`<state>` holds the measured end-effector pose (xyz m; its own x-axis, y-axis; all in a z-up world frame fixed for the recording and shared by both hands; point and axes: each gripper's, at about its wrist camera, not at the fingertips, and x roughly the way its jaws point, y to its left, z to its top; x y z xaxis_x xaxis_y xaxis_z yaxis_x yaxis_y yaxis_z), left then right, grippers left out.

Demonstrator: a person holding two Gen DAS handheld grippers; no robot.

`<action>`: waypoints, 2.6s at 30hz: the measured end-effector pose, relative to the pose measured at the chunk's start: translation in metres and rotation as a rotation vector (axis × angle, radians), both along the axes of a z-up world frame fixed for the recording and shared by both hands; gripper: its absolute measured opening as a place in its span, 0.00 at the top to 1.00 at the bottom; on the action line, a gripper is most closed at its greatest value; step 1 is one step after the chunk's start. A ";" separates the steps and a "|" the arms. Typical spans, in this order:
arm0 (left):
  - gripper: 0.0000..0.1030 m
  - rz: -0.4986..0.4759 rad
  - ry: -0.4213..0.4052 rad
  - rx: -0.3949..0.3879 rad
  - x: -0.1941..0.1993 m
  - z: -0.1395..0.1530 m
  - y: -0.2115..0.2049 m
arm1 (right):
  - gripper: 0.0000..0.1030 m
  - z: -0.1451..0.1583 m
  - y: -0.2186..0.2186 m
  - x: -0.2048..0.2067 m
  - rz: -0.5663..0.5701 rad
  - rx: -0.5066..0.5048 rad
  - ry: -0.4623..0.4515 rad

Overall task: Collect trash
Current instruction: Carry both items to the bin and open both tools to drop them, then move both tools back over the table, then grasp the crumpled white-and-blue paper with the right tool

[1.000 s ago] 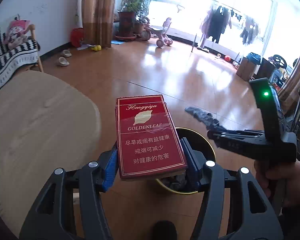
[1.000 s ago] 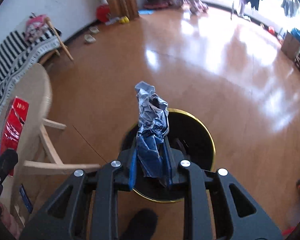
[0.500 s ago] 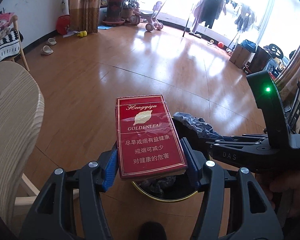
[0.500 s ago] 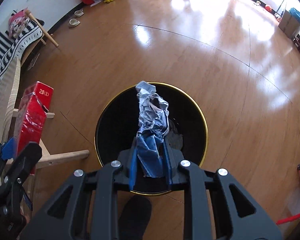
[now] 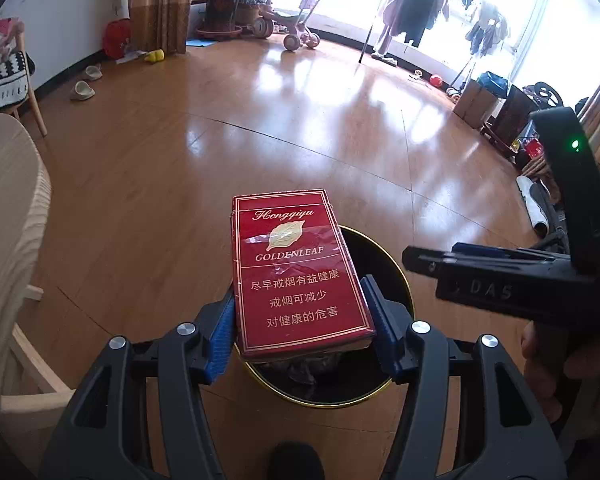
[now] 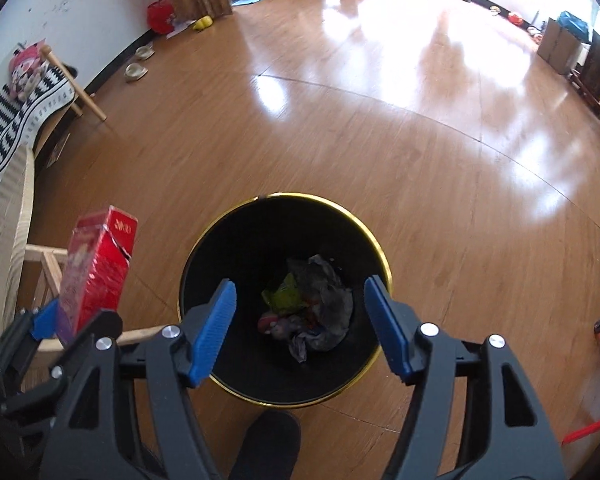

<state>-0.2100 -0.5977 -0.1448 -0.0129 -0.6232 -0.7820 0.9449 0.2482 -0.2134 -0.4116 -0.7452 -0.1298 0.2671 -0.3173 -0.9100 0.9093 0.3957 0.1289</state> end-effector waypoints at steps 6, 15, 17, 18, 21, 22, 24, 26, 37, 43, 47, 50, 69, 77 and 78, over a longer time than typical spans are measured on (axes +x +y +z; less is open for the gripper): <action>0.43 -0.046 0.024 0.001 -0.013 -0.010 -0.013 | 0.33 0.017 -0.001 -0.019 -0.099 -0.057 -0.047; 0.18 -0.028 -0.007 -0.047 -0.009 0.011 -0.001 | 0.27 0.037 0.010 -0.009 -0.080 -0.118 -0.063; 0.16 -0.014 -0.013 -0.052 -0.001 0.020 0.010 | 0.26 0.042 0.016 0.001 -0.053 -0.128 -0.063; 0.13 -0.001 -0.021 -0.061 0.005 0.029 0.019 | 0.26 0.046 0.017 0.006 -0.038 -0.135 -0.062; 0.10 0.046 -0.060 -0.086 0.025 0.056 0.048 | 0.24 0.059 0.034 0.030 0.025 -0.163 -0.073; 0.09 0.068 -0.072 -0.092 0.033 0.065 0.059 | 0.24 0.065 0.041 0.042 0.051 -0.170 -0.085; 0.08 0.132 -0.089 -0.105 0.054 0.084 0.086 | 0.24 0.075 0.056 0.064 0.097 -0.178 -0.108; 0.08 0.203 -0.108 -0.111 0.077 0.100 0.114 | 0.23 0.085 0.077 0.092 0.158 -0.184 -0.130; 0.08 0.674 -0.172 -0.089 0.220 0.140 0.335 | 0.22 0.124 0.265 0.292 0.657 -0.191 -0.224; 0.08 0.933 -0.160 -0.079 0.285 0.143 0.461 | 0.23 0.124 0.374 0.372 0.923 -0.147 -0.272; 0.08 1.053 -0.147 -0.075 0.305 0.139 0.525 | 0.23 0.114 0.436 0.410 1.055 -0.129 -0.270; 0.08 1.123 -0.143 -0.054 0.317 0.130 0.562 | 0.23 0.102 0.476 0.438 1.137 -0.124 -0.251; 0.08 1.160 -0.135 0.020 0.335 0.094 0.607 | 0.71 0.053 0.553 0.525 1.264 -0.156 -0.183; 0.08 1.197 -0.054 -0.017 0.342 0.095 0.596 | 0.73 0.081 0.561 0.464 1.442 -0.132 -0.223; 0.08 1.195 -0.049 -0.019 0.342 0.095 0.592 | 0.73 0.083 0.559 0.457 1.454 -0.141 -0.219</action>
<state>0.1325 -0.0060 -0.0495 0.6119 -0.2321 -0.7561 0.1256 0.9724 -0.1968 0.0451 -0.1859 -0.0469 0.5459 0.2628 -0.7956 -0.3200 0.9429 0.0919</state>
